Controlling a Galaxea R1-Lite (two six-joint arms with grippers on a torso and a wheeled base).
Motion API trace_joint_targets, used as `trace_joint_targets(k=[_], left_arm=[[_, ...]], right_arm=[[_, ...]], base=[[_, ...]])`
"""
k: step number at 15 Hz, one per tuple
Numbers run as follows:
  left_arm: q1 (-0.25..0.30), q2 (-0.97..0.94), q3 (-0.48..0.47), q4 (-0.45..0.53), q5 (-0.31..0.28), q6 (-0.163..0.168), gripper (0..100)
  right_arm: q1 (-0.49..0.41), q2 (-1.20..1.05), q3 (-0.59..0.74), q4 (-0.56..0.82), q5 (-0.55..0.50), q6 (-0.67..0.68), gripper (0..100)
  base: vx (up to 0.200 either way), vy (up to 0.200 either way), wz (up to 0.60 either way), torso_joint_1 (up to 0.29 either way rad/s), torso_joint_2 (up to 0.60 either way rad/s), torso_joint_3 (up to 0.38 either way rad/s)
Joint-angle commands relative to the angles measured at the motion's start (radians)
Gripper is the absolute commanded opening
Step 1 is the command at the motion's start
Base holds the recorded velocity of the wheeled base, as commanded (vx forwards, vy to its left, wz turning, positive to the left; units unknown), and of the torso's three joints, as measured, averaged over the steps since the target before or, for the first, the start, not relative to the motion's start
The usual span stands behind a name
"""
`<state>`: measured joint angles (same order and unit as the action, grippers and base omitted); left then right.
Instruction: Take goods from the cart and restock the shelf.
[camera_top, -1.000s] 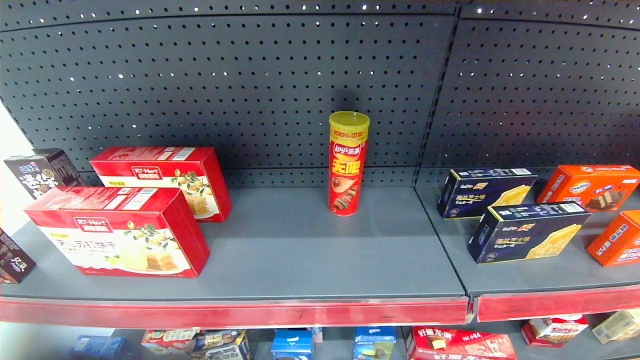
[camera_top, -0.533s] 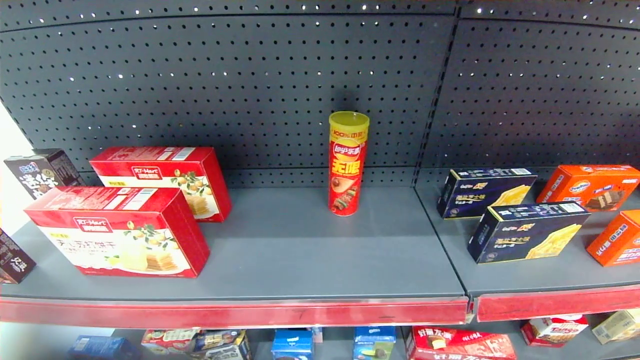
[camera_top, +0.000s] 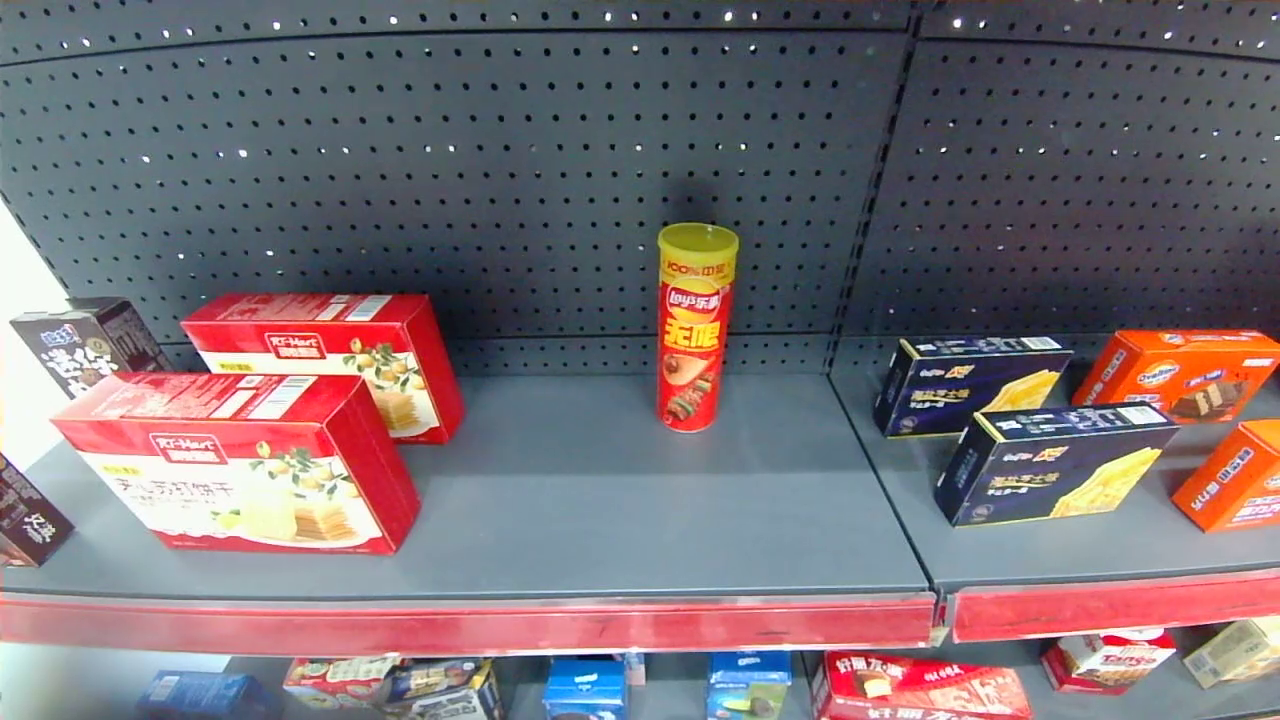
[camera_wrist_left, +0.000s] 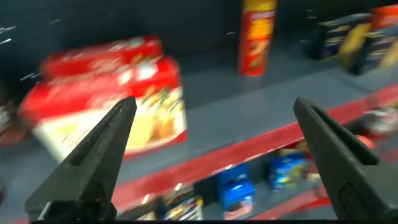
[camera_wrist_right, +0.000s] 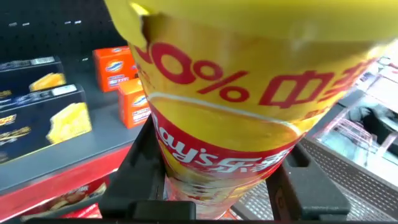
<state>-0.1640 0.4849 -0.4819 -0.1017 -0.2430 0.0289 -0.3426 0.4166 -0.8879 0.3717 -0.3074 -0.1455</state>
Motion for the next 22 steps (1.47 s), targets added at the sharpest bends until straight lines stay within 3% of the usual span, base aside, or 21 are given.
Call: trace_joint_targets(k=[1, 4, 5, 9, 13, 14, 15, 20, 22], left_arm=[[-0.08, 0.452, -0.265, -0.038, -0.121, -0.003, 100], [-0.127, 0.741, -0.351, -0.296, -0.114, 0.012, 100], [-0.127, 0.788, -0.362, -0.317, -0.116, 0.012, 100], [-0.134, 0.919, -0.402, -0.343, -0.124, 0.014, 100], [-0.195, 0.998, -0.486, -0.349, -0.164, 0.014, 100], [-0.195, 0.998, -0.486, -0.349, -0.164, 0.014, 100], [-0.196, 1.012, -0.497, -0.343, -0.205, 0.014, 100], [-0.206, 1.058, -0.489, -0.351, -0.2, 0.016, 100], [-0.229, 1.118, -0.489, -0.423, -0.2, 0.016, 100]], right_arm=[[-0.013, -0.013, -0.01, 0.001, -0.001, 0.0, 0], [-0.016, -0.028, -0.066, 0.053, -0.001, -0.002, 0], [-0.016, -0.028, -0.085, 0.075, -0.001, -0.002, 0], [-0.033, -0.044, -0.085, 0.079, -0.002, -0.002, 0], [-0.039, -0.047, -0.085, 0.078, -0.002, -0.003, 0], [-0.039, -0.047, -0.085, 0.078, -0.002, -0.003, 0], [-0.039, -0.05, -0.082, 0.079, -0.002, -0.002, 0], [-0.038, -0.088, -0.029, 0.076, 0.001, 0.0, 0], [-0.032, -0.111, 0.0, 0.078, -0.001, 0.001, 0]], base=[[0.0, 0.0, 0.0, 0.0, 0.0, 0.0], [0.0, 0.0, 0.0, 0.0, 0.0, 0.0], [0.0, 0.0, 0.0, 0.0, 0.0, 0.0], [0.0, 0.0, 0.0, 0.0, 0.0, 0.0], [0.0, 0.0, 0.0, 0.0, 0.0, 0.0], [0.0, 0.0, 0.0, 0.0, 0.0, 0.0], [0.0, 0.0, 0.0, 0.0, 0.0, 0.0], [0.0, 0.0, 0.0, 0.0, 0.0, 0.0], [0.0, 0.0, 0.0, 0.0, 0.0, 0.0]])
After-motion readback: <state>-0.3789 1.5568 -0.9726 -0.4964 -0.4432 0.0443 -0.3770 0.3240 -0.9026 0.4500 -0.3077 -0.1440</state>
